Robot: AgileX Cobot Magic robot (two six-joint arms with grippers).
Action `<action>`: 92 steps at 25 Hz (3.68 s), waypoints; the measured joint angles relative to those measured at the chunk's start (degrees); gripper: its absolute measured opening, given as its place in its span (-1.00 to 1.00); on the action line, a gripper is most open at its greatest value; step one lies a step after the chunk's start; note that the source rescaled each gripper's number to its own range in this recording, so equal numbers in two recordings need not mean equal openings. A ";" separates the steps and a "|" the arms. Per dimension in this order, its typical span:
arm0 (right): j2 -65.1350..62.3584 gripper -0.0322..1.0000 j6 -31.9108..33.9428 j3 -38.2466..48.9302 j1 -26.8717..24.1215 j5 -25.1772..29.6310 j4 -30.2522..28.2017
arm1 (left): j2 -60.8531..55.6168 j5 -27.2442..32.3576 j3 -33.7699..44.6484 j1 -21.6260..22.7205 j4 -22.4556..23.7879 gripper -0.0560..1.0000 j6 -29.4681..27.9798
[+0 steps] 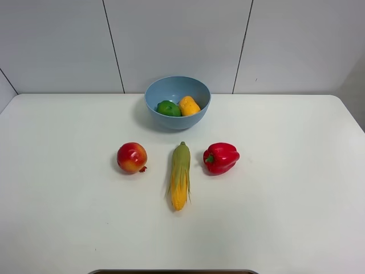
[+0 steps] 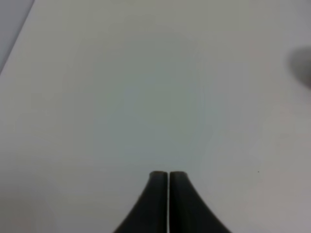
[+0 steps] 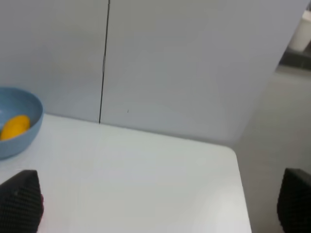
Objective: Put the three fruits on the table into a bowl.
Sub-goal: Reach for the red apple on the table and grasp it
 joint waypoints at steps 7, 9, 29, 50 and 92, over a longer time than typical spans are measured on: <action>-8.62 1.00 1.30 14.60 -4.59 -0.30 1.43 | 0.00 0.00 0.00 0.00 0.00 -0.89 0.00; -10.61 1.00 1.61 18.13 -5.35 -0.81 3.00 | 0.00 0.00 0.00 0.00 0.00 -0.89 0.00; -17.68 1.00 2.71 29.23 -8.63 -0.64 6.09 | 0.00 0.00 0.00 0.00 0.00 -0.89 0.00; -17.68 1.00 2.71 30.46 -8.93 -1.10 6.25 | 0.00 0.00 0.00 0.00 0.00 -0.89 0.00; -17.68 1.00 2.71 30.46 -8.93 -1.10 6.25 | 0.00 0.00 0.00 0.00 0.00 -0.89 0.00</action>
